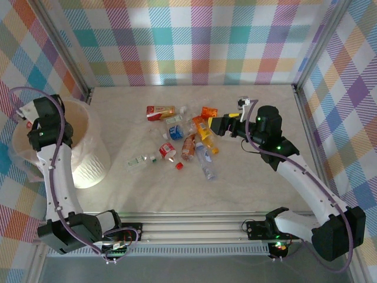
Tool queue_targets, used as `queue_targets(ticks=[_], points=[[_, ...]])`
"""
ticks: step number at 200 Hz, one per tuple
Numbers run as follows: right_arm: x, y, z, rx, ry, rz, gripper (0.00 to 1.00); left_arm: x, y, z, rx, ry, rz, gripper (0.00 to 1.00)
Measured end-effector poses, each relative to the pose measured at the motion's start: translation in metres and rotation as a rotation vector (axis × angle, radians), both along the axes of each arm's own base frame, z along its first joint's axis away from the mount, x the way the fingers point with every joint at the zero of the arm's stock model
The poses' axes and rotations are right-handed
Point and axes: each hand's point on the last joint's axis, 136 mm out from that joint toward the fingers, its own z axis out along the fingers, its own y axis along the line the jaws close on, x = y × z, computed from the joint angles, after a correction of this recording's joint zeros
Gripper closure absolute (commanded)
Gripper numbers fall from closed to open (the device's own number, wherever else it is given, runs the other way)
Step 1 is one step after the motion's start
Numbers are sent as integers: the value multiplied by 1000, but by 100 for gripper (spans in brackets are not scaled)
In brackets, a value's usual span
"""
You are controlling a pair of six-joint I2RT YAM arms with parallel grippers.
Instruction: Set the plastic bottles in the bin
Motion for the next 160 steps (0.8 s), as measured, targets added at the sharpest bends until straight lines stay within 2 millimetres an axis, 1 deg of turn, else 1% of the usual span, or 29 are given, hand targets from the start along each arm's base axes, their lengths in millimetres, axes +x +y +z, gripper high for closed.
queue_targets(ticks=[22,34,85,114,148,160], points=[[1,-1,-1,-3,2,-8,0,-15,16,-13,-49,2,68,66],[1,-1,-1,-3,3,-8,0,-19,20,-18,-69,5,86,65],[6,2,-11,-13,30,-3,0,-18,24,-43,-134,49,137,56],[6,2,-12,-14,31,-4,0,-19,26,-50,-151,56,170,53],[6,1,-12,-15,31,-7,0,-21,29,-61,-168,89,202,43],[6,1,-12,-17,33,-7,0,-22,29,-64,-173,100,213,37]])
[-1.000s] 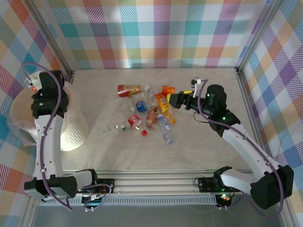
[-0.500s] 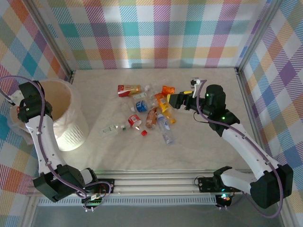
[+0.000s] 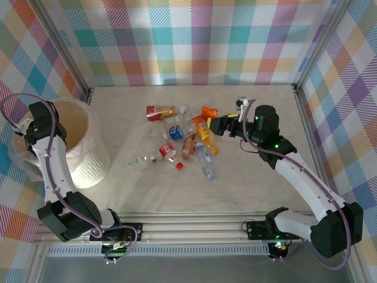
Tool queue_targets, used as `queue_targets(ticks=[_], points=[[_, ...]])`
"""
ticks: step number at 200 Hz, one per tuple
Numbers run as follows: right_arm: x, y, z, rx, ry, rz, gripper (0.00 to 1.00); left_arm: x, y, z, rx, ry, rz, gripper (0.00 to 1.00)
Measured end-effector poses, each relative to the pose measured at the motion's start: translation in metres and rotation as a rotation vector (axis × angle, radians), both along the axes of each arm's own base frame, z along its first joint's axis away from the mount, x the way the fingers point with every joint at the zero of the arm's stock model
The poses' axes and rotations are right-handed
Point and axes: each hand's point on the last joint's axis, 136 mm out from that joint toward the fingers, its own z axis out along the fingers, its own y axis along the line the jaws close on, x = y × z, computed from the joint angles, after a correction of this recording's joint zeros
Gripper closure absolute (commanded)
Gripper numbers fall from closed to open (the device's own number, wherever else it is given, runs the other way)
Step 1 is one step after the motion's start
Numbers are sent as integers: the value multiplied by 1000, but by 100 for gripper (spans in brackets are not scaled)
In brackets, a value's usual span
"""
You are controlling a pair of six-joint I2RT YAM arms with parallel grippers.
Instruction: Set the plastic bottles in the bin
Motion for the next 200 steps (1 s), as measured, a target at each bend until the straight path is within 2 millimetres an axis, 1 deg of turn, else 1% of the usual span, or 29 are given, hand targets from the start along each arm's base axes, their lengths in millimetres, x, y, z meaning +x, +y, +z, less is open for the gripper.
queue_targets(ticks=[18,38,70,88,103,125,136,150,153,162,182,200], points=[[-1,-1,-1,-3,5,-3,0,-2,-1,-2,-7,6,8,35],[-1,-2,-1,-5,6,-7,0,-2,-1,1,-6,1,10,28],[0,-2,-2,-7,8,-12,0,-1,0,18,10,-28,10,16],[0,-3,-2,-9,8,-18,0,1,1,27,21,-47,7,15],[1,-4,-2,-10,6,-23,0,2,-1,30,16,-58,-3,14],[1,-5,0,-10,1,-30,0,9,-10,35,5,-67,-47,12],[1,-5,0,-10,0,-34,0,15,-17,40,4,-81,-83,11],[2,-6,-1,-11,3,-40,0,26,-31,49,-3,-115,-145,8],[2,-6,-1,-11,3,-42,0,29,-35,51,-6,-126,-164,4],[3,-7,-2,-10,6,-45,0,36,-45,56,-18,-156,-203,0],[4,-8,-7,-11,19,-62,0,51,-72,69,-37,-206,-307,0],[6,-11,-14,-17,41,-84,0,70,-103,83,-49,-255,-423,0]])
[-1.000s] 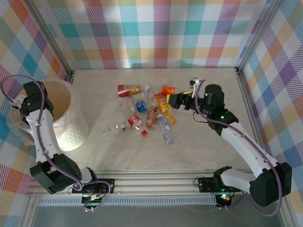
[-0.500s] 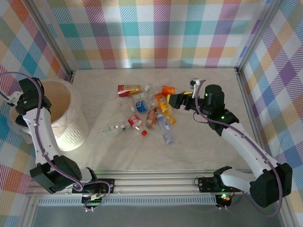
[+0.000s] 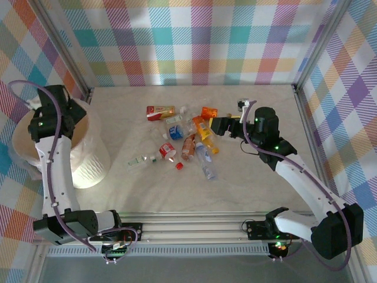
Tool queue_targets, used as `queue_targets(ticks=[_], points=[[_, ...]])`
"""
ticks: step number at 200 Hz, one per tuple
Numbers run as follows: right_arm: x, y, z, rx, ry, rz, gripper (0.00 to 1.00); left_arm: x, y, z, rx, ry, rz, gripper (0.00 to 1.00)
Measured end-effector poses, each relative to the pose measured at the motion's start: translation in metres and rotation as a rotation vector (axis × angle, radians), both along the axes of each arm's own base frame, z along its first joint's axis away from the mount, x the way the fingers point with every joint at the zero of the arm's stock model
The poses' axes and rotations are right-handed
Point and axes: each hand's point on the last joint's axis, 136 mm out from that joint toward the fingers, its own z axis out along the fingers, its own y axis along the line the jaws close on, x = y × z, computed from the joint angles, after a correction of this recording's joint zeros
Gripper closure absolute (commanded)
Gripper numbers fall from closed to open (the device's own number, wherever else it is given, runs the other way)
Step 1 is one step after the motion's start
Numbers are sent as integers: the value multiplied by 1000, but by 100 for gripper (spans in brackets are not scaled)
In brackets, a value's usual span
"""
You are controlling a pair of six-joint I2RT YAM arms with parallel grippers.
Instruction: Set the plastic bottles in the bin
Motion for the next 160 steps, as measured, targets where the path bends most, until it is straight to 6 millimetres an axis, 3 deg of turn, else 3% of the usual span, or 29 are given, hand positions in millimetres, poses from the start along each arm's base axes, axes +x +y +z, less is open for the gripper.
queue_targets(ticks=[30,63,114,160], points=[[6,-3,-14,-14,48,-37,0,25,-50,13,-29,-70,-176,0],[12,-8,-56,-48,181,-91,0,50,-106,15,-95,-153,-377,0],[-6,-11,-128,-130,370,-77,0,73,-202,-2,-225,-231,-673,0],[-34,1,-182,-300,472,36,0,83,-274,-48,-332,-231,-823,0]])
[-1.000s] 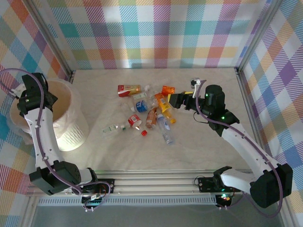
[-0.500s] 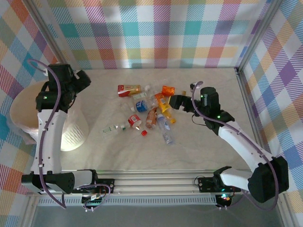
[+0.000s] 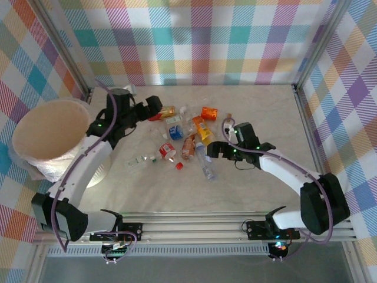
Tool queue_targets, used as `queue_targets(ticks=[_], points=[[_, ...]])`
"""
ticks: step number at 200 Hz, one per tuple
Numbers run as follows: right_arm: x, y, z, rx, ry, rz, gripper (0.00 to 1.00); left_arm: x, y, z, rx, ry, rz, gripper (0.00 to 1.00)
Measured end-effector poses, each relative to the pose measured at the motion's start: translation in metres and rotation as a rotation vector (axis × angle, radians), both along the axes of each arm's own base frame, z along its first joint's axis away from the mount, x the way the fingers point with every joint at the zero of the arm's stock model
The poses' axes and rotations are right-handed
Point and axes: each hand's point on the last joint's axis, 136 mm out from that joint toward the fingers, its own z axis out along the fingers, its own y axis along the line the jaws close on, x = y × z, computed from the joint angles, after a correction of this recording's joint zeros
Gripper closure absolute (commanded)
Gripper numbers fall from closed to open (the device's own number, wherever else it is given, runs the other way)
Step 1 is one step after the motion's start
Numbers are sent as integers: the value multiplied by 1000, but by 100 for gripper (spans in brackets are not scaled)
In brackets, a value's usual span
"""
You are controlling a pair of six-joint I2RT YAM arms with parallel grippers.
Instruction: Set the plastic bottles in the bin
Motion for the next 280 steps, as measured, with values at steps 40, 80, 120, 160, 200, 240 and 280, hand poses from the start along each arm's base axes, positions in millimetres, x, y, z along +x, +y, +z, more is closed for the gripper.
queue_targets(ticks=[40,80,120,160,200,240,280], points=[[-19,17,-26,-103,-11,120,5,-5,-58,-47,-34,47,-86,0],[-31,25,-48,-215,-39,176,9,-17,-85,-83,-96,75,-51,0],[-44,32,-58,-303,-94,242,11,-18,-102,-106,-136,108,-5,0],[-51,24,-72,-388,-127,273,16,-23,-121,-109,-220,126,20,0],[-54,27,-82,-435,-153,309,30,-29,-134,-132,-233,195,20,0],[-53,29,-83,-453,-182,315,46,-39,-135,-147,-214,234,8,0],[-51,29,-69,-430,-222,303,50,-47,-129,-154,-197,244,5,0]])
